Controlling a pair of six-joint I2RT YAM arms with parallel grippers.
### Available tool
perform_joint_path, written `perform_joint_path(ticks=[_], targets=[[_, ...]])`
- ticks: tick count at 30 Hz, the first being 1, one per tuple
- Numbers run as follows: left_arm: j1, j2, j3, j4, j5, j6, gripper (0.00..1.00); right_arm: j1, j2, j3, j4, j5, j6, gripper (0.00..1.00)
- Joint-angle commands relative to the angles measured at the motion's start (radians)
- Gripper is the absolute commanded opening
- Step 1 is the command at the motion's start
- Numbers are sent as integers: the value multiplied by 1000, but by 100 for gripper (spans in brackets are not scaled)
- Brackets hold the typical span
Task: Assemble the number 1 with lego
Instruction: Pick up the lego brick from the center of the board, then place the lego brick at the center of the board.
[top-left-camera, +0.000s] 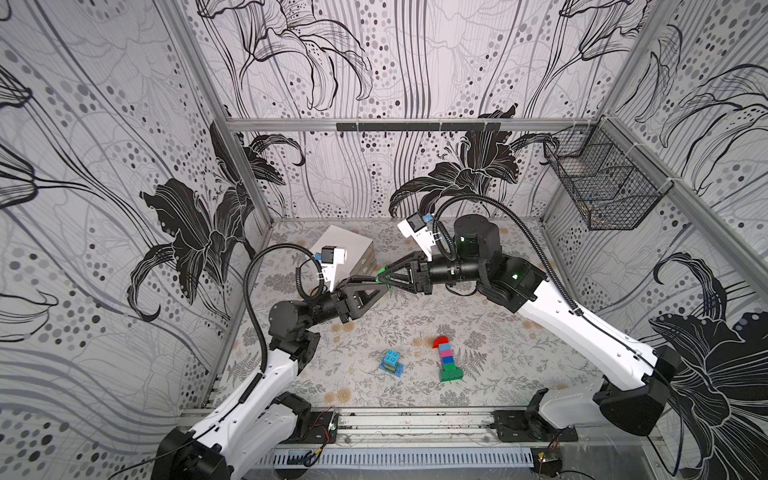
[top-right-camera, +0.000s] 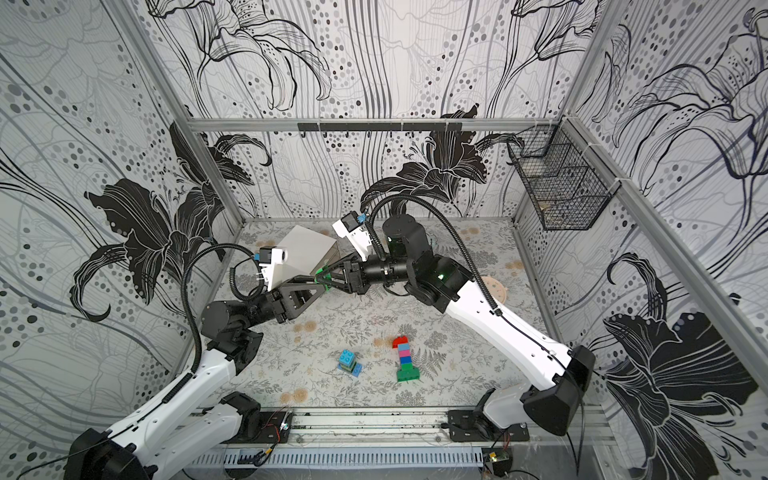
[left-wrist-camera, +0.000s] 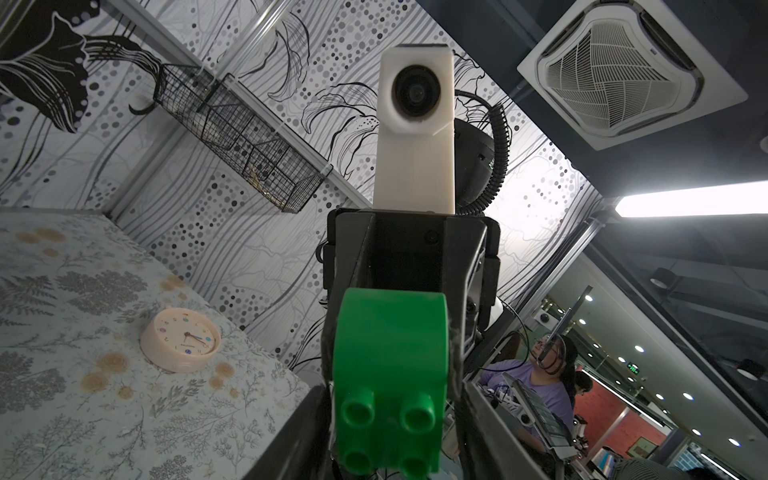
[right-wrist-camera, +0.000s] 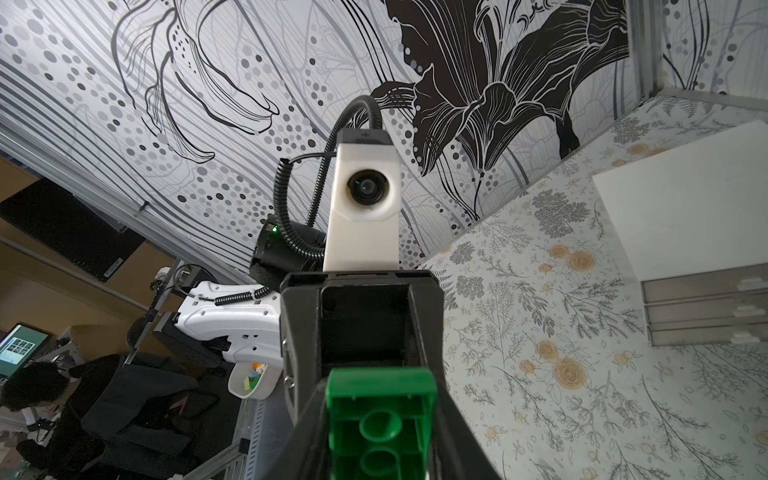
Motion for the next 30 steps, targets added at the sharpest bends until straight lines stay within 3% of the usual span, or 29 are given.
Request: perform_joint_path(ticks=[1, 5, 9, 12, 15, 20, 25, 30], targets=[[-2, -6, 4, 22, -8, 15, 43, 5, -1, -13, 28, -9, 3, 24], [-2, -4, 4, 1, -9, 22, 36, 5, -5, -19, 18, -6, -1, 25], [-2, -19, 13, -121, -13, 83, 26, 5, -28, -22, -14, 34, -29, 42], [-1, -59, 40, -338, -20, 213, 18, 5, -60, -20, -59, 94, -63, 52], [-2, -113, 95, -672, -32, 420, 13, -3, -107, -28, -147, 227, -103, 67], [-3, -134, 268, -1298, -67, 918, 0, -60, -211, -104, -288, 447, -144, 66], [-36, -95, 413, -1697, -95, 1360, 0, -62, -264, -144, -428, 569, -180, 66], [-162, -51, 478, -1930, -241, 1695, 0, -61, -320, -241, -454, 571, -94, 65]])
